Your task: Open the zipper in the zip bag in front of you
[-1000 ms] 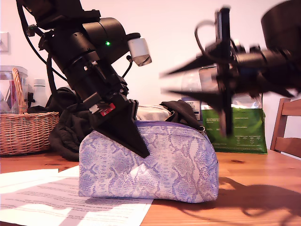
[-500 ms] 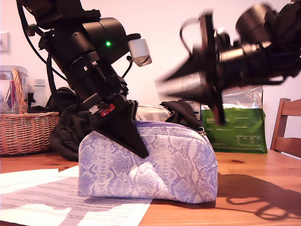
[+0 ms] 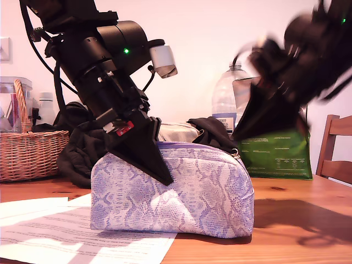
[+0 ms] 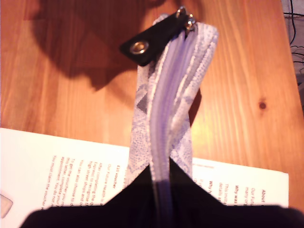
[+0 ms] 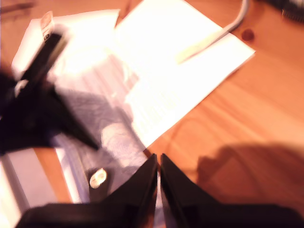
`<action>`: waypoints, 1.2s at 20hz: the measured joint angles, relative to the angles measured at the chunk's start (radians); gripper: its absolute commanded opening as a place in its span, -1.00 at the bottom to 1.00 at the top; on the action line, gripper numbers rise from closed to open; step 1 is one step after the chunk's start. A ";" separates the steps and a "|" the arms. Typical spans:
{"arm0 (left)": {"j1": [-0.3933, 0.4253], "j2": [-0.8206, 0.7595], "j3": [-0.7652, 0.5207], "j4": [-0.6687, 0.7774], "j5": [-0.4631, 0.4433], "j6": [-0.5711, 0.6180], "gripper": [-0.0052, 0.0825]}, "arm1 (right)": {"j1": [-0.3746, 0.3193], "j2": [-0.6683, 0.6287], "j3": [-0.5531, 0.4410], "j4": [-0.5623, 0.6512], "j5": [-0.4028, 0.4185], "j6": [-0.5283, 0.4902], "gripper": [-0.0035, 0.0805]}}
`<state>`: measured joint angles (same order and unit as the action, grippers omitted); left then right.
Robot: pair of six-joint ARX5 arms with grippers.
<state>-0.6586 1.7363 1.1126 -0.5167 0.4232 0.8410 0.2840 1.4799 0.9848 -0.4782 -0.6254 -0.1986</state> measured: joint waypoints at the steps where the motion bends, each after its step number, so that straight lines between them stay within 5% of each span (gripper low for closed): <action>1: 0.000 0.000 0.000 0.000 -0.002 0.000 -0.92 | 0.000 -0.052 0.009 -0.031 0.026 -0.056 -0.95; 3: 0.003 0.000 0.000 0.002 -0.003 0.000 -0.92 | 0.001 -0.145 0.023 -0.090 0.038 -0.158 -0.95; 7: 0.005 0.000 0.000 0.012 -0.010 0.000 -0.92 | 0.008 -0.226 0.023 -0.174 0.037 -0.616 -0.95; 10: 0.005 0.000 0.000 0.029 -0.025 0.005 -0.92 | 0.057 -0.191 0.023 -0.176 0.037 -0.755 -0.95; 12: 0.005 0.000 0.000 0.032 -0.032 0.012 -0.92 | 0.088 -0.154 0.023 -0.169 0.037 -0.777 -0.86; 15: -0.007 0.000 0.000 0.039 -0.076 0.017 -0.93 | 0.127 -0.111 0.023 -0.132 0.057 -0.795 -0.36; 18: -0.041 -0.005 0.000 0.045 -0.140 0.024 -0.93 | 0.152 -0.107 0.023 -0.122 0.134 -0.794 -0.36; 24: -0.102 -0.044 0.000 0.043 -0.249 0.027 -0.93 | 0.156 -0.107 0.023 -0.152 0.139 -0.715 -0.29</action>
<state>-0.7609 1.6920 1.1130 -0.4740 0.1745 0.8680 0.4404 1.3727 1.0080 -0.6300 -0.4862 -0.9134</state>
